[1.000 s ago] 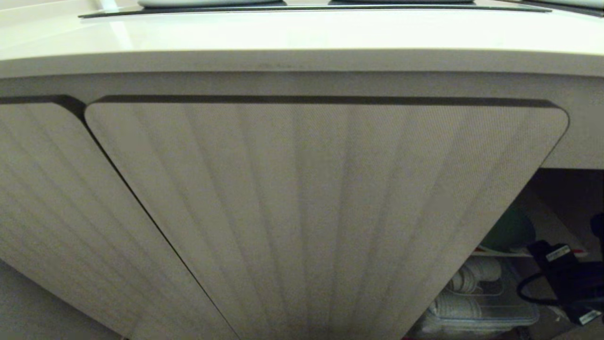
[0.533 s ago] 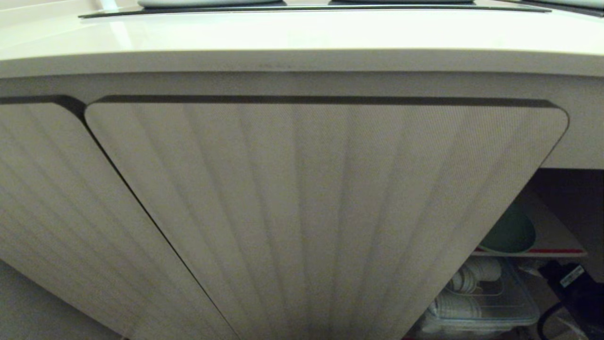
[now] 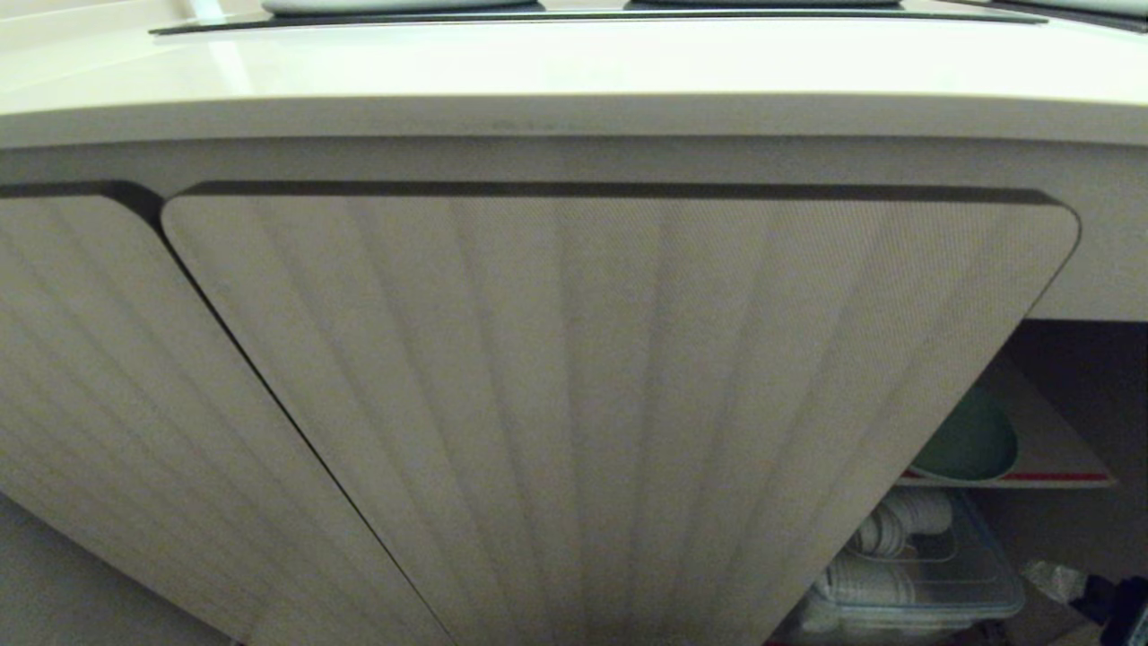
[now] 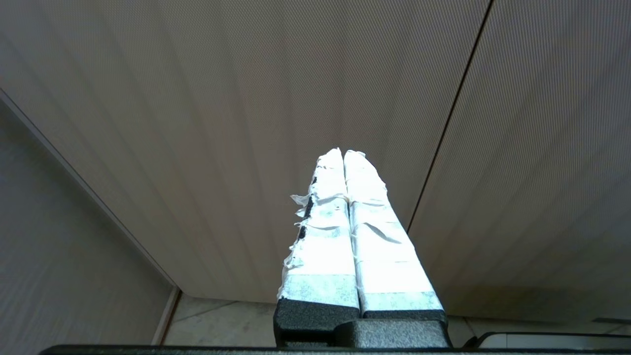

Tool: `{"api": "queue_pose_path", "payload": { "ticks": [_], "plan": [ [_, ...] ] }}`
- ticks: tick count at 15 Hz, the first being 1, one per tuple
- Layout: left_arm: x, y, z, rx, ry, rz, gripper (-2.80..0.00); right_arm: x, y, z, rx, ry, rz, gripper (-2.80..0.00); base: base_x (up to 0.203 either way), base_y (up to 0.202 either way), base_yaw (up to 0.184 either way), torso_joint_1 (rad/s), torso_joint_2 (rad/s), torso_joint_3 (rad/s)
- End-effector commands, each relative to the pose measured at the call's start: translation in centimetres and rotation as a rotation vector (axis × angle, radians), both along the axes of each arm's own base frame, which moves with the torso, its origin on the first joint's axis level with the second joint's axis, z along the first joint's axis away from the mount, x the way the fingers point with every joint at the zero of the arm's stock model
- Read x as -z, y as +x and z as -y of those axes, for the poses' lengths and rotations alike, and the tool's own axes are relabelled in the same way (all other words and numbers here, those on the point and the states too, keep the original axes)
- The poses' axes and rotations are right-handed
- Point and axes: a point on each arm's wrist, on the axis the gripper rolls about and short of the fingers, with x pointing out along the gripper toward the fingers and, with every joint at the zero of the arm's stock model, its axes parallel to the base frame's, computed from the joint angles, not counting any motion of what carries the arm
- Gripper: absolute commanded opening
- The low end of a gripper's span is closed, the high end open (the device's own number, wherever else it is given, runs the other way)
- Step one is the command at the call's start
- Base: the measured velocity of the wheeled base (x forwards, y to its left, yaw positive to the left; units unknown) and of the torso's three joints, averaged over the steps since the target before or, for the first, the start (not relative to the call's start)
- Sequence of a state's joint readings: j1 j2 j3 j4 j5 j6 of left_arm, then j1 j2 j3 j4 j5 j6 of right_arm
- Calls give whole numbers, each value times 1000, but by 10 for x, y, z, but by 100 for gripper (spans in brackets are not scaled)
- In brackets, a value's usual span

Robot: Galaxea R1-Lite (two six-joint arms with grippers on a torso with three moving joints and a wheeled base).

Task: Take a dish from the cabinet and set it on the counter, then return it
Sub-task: Put it back into the cabinet, then close the cabinet door

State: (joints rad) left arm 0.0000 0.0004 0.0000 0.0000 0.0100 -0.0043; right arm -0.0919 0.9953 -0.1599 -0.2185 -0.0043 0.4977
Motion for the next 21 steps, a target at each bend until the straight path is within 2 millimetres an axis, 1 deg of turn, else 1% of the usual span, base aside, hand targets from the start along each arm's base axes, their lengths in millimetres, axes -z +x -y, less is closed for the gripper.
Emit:
{"api": "queue_pose_path", "payload": {
  "ticks": [1,5,7,12,15,19,21],
  "plan": [
    [0,0,0,0,0,0,-280,-9,-27,-2,-52,-94,118,-280,0,0,0,0,0,0],
    [0,0,0,1,0,0,-280,-10,-61,-5,-108,-242,166,-280,0,0,0,0,0,0],
    [0,0,0,0,0,0,-280,-8,-71,-6,-140,-318,169,-280,0,0,0,0,0,0],
    [0,0,0,-1,0,0,-280,-9,-73,-5,-119,-389,183,-280,0,0,0,0,0,0],
    [0,0,0,-1,0,0,-280,-8,-77,-6,-143,-425,205,-280,0,0,0,0,0,0],
    [0,0,0,-1,0,0,-280,3,-92,-7,-152,-471,285,-280,0,0,0,0,0,0],
    [0,0,0,-1,0,0,-280,12,-96,-8,-162,-524,304,-280,0,0,0,0,0,0]
  ]
}}
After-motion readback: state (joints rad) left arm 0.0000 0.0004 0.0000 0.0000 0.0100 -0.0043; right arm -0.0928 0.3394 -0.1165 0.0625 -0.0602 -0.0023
